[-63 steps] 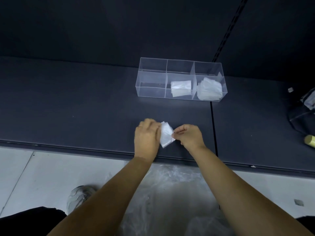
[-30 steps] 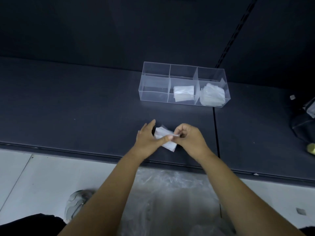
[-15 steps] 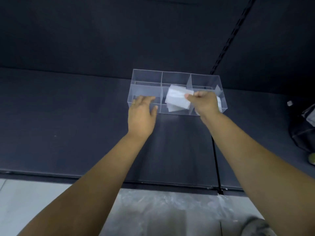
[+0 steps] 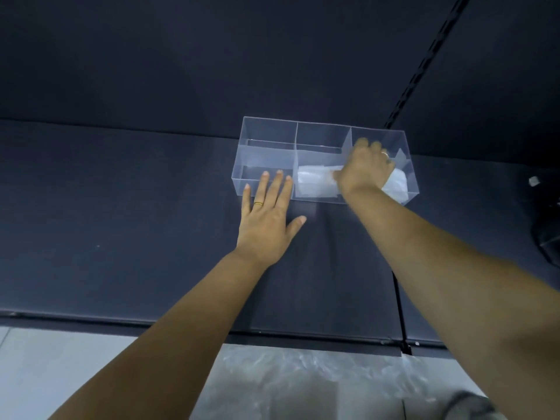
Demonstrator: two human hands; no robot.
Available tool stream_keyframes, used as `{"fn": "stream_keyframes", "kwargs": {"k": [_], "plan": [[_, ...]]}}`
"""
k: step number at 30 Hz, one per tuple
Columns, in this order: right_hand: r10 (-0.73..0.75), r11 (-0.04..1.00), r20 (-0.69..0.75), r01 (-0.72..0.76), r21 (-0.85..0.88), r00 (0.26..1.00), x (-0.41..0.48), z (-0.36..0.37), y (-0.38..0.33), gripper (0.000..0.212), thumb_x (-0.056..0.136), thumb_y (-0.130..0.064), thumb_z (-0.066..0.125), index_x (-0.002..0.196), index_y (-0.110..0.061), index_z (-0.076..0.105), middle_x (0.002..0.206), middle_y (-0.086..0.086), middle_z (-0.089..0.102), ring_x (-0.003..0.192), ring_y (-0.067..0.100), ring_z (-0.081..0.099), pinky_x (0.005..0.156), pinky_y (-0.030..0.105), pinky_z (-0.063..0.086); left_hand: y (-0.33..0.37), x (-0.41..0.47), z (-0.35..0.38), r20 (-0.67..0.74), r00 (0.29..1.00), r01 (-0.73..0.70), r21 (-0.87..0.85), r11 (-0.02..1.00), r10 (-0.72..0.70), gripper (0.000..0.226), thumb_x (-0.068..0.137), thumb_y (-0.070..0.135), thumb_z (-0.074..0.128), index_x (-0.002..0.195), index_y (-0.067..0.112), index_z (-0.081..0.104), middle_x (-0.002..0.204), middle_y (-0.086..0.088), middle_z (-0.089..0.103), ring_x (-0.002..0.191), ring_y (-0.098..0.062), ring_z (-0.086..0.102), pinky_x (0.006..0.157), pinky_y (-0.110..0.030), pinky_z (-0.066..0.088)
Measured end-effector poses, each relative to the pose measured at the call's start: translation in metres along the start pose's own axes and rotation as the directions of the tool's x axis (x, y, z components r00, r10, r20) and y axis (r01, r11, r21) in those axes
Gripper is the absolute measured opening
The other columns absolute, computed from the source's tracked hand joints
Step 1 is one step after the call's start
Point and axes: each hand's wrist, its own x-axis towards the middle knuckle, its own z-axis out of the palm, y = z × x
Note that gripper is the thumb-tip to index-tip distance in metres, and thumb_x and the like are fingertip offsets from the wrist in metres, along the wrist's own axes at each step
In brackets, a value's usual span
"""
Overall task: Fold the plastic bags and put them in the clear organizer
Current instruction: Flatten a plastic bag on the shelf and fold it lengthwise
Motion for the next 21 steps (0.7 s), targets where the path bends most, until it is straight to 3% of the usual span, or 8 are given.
{"fn": "stream_keyframes", "kwargs": {"k": [5, 8, 10, 12, 14, 17, 18, 21], "plan": [[-0.039, 0.977, -0.01, 0.04, 0.21, 0.999, -0.023, -0.023, 0.022, 0.045, 0.079, -0.025, 0.074, 0.115, -0.008, 0.052, 0.125, 0.012, 0.05, 0.117, 0.03, 0.048, 0.097, 0.038, 0.037, 0.001, -0.043, 0.006, 0.032, 0.998, 0.051, -0.053, 0.997, -0.049, 0.071, 0.097, 0.055, 0.021, 0.153, 0.018, -0.003, 0.161, 0.0, -0.012, 0.145, -0.018, -0.02, 0.113, -0.04, -0.02], [-0.162, 0.829, -0.126, 0.204, 0.521, 0.979, -0.083, -0.037, 0.041, 0.02, 0.084, -0.023, 0.069, 0.092, -0.01, 0.055, 0.102, 0.003, 0.05, 0.094, 0.019, 0.053, 0.083, 0.031, 0.044, -0.004, -0.092, 0.016, 0.107, 0.985, 0.143, -0.074, 0.987, -0.135, 0.073, 0.093, 0.06, 0.014, 0.153, 0.02, 0.002, 0.161, 0.0, -0.007, 0.147, -0.019, -0.015, 0.115, -0.041, -0.016], [-0.242, 0.735, -0.178, 0.3, 0.608, 0.954, -0.145, -0.039, 0.063, 0.017, 0.089, -0.022, 0.064, 0.079, -0.014, 0.053, 0.084, -0.001, 0.051, 0.074, 0.014, 0.049, 0.07, 0.025, 0.04, 0.001, -0.126, 0.025, 0.157, 0.975, 0.16, 0.009, 0.987, -0.16, 0.076, 0.089, 0.062, 0.001, 0.153, 0.021, -0.001, 0.161, -0.001, -0.006, 0.147, -0.021, -0.012, 0.116, -0.045, -0.013], [-0.256, 0.741, -0.118, 0.273, 0.613, 0.96, -0.216, -0.029, 0.092, 0.031, 0.094, -0.028, 0.058, 0.068, -0.019, 0.043, 0.065, -0.003, 0.043, 0.06, 0.014, 0.042, 0.059, 0.026, 0.033, 0.012, -0.153, 0.032, 0.179, 0.973, 0.124, 0.115, 0.986, -0.143, 0.075, 0.087, 0.061, -0.008, 0.15, 0.022, -0.01, 0.161, -0.001, -0.008, 0.148, -0.023, -0.011, 0.116, -0.05, -0.011], [-0.16, 0.832, 0.033, 0.116, 0.543, 0.987, -0.278, -0.01, 0.121, 0.038, 0.092, -0.033, 0.059, 0.063, -0.024, 0.037, 0.061, -0.006, 0.039, 0.058, 0.017, 0.046, 0.057, 0.029, 0.031, 0.023, -0.166, 0.037, 0.199, 0.968, 0.13, 0.121, 0.984, -0.153, 0.072, 0.085, 0.061, -0.013, 0.147, 0.023, -0.018, 0.16, 0.0, -0.013, 0.147, -0.022, -0.015, 0.116, -0.051, -0.013], [0.037, 0.917, 0.182, -0.106, 0.384, 0.983, -0.325, 0.018, 0.152, 0.024, 0.082, -0.037, 0.071, 0.08, -0.016, 0.059, 0.086, 0.001, 0.055, 0.082, 0.027, 0.059, 0.073, 0.032, 0.043, 0.028, -0.171, 0.036, 0.238, 0.956, 0.159, 0.076, 0.984, -0.173, 0.074, 0.081, 0.063, -0.017, 0.144, 0.025, -0.024, 0.159, 0.001, -0.018, 0.145, -0.021, -0.021, 0.114, -0.05, -0.018], [0.066, 0.928, 0.18, -0.127, 0.351, 0.981, -0.329, 0.02, 0.156, 0.032, 0.079, -0.042, 0.073, 0.092, -0.014, 0.062, 0.096, 0.003, 0.057, 0.09, 0.027, 0.058, 0.08, 0.034, 0.044, 0.029, -0.173, 0.035, 0.244, 0.956, 0.153, 0.07, 0.986, -0.166, 0.074, 0.08, 0.063, -0.016, 0.143, 0.025, -0.025, 0.159, 0.001, -0.02, 0.145, -0.021, -0.022, 0.114, -0.049, -0.018], [-0.033, 0.964, 0.208, -0.024, 0.264, 0.978, -0.327, 0.022, 0.159, 0.06, 0.074, -0.051, 0.074, 0.121, -0.017, 0.058, 0.117, 0.005, 0.055, 0.11, 0.027, 0.051, 0.095, 0.039, 0.039, 0.027, -0.174, 0.032, 0.281, 0.95, 0.132, 0.048, 0.99, -0.14, 0.072, 0.087, 0.064, -0.004, 0.144, 0.026, -0.025, 0.158, 0.002, -0.023, 0.144, -0.021, -0.025, 0.113, -0.048, -0.02]]}}
